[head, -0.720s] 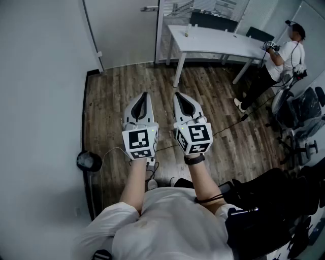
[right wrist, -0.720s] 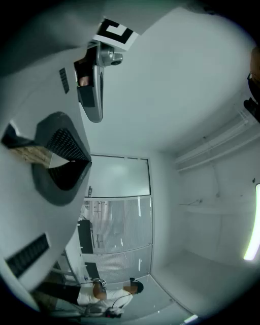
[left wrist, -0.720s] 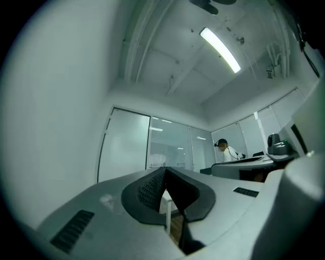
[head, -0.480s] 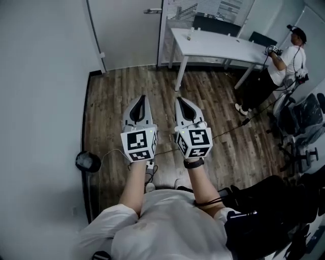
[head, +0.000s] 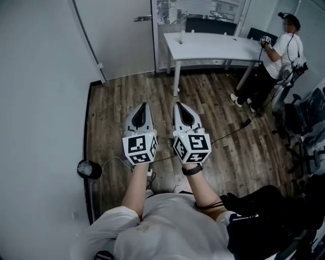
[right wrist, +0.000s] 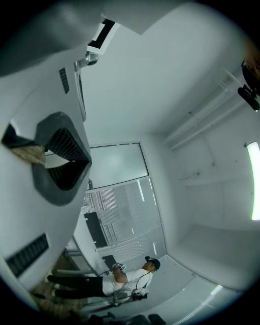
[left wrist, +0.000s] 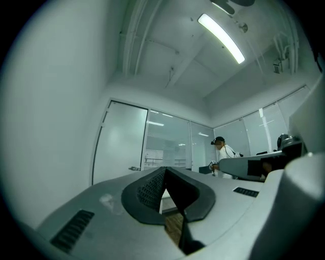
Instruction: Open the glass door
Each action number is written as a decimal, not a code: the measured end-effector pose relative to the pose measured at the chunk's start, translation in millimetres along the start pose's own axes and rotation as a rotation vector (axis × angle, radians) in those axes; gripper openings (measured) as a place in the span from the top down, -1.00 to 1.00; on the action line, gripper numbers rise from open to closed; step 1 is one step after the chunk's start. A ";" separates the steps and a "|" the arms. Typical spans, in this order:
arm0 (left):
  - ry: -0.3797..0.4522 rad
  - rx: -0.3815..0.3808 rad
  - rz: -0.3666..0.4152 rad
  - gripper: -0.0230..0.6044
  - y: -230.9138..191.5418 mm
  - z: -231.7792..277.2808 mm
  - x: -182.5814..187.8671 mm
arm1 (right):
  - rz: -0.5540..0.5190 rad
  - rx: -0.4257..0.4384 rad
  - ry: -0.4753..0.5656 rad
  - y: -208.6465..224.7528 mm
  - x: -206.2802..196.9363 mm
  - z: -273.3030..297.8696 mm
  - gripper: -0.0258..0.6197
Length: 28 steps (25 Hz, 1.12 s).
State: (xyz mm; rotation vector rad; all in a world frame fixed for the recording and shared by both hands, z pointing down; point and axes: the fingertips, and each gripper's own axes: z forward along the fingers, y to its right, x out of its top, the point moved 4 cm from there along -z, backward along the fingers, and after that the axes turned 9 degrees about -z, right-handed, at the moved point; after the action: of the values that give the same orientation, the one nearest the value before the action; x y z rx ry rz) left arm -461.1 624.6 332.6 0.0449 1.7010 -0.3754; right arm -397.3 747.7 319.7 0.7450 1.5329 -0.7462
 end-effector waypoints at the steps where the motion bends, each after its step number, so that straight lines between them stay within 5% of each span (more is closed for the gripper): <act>1: 0.021 0.001 -0.004 0.92 11.2 4.4 -2.3 | -0.003 0.003 0.004 11.5 0.5 -4.1 0.91; 7: 0.052 0.014 0.055 0.92 58.3 29.0 -7.8 | -0.016 0.009 -0.019 71.3 -6.9 -3.0 0.91; 12: 0.036 0.045 0.072 0.92 46.7 53.8 -6.6 | 0.032 0.059 0.003 84.2 -12.2 23.4 0.91; 21: 0.064 0.134 0.026 0.92 -66.0 132.4 11.4 | -0.075 0.192 0.062 36.2 -5.7 158.2 0.92; 28: 0.052 0.180 -0.034 0.92 -191.9 162.7 7.8 | -0.064 0.201 0.033 -27.3 -36.4 269.4 0.91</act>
State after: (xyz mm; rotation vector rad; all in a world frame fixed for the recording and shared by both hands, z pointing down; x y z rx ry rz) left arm -353.3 397.6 348.5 0.1590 1.7167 -0.5560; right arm -259.4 512.4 335.7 0.8633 1.5320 -0.9498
